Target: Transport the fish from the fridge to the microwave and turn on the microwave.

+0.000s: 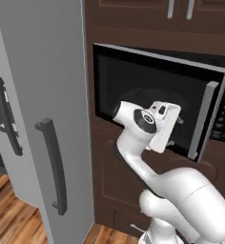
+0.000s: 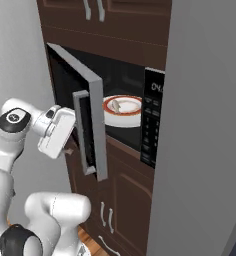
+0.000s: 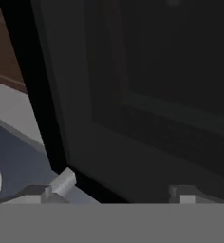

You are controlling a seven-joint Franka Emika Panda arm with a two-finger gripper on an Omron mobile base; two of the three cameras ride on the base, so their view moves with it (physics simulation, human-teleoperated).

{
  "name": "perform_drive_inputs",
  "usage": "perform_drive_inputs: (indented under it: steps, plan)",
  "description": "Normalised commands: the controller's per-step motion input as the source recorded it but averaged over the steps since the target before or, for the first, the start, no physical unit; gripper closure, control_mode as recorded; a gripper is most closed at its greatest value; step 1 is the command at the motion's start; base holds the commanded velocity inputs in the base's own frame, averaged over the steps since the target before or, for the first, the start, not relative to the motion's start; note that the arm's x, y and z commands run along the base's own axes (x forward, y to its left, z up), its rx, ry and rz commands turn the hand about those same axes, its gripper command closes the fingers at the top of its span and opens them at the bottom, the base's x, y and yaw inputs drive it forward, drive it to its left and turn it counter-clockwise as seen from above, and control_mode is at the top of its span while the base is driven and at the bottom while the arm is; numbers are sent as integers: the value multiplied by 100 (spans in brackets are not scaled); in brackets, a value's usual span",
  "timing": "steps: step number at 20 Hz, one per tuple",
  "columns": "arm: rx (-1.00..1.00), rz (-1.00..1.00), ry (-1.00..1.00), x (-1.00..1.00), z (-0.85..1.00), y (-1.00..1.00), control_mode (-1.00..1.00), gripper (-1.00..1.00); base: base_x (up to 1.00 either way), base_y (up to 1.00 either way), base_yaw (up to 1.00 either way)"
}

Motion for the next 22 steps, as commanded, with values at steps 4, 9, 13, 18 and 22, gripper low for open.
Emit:
perform_drive_inputs:
  steps: [4, 9, 13, 18, 22]
  plan:
    - [18, 27, -8, 60, 0, -91, -100, -100, 0, 0, 0]
    - [15, 38, -9, 72, 0, -70, -100, -100, 0, 0, 0]
    - [9, 36, -4, 80, -1, -52, -100, -100, 0, 0, 0]
    - [3, 33, -2, 59, -10, -27, -100, -100, 0, 0, 0]
    - [0, 28, 0, 51, -18, -1, -100, -100, 0, 0, 0]
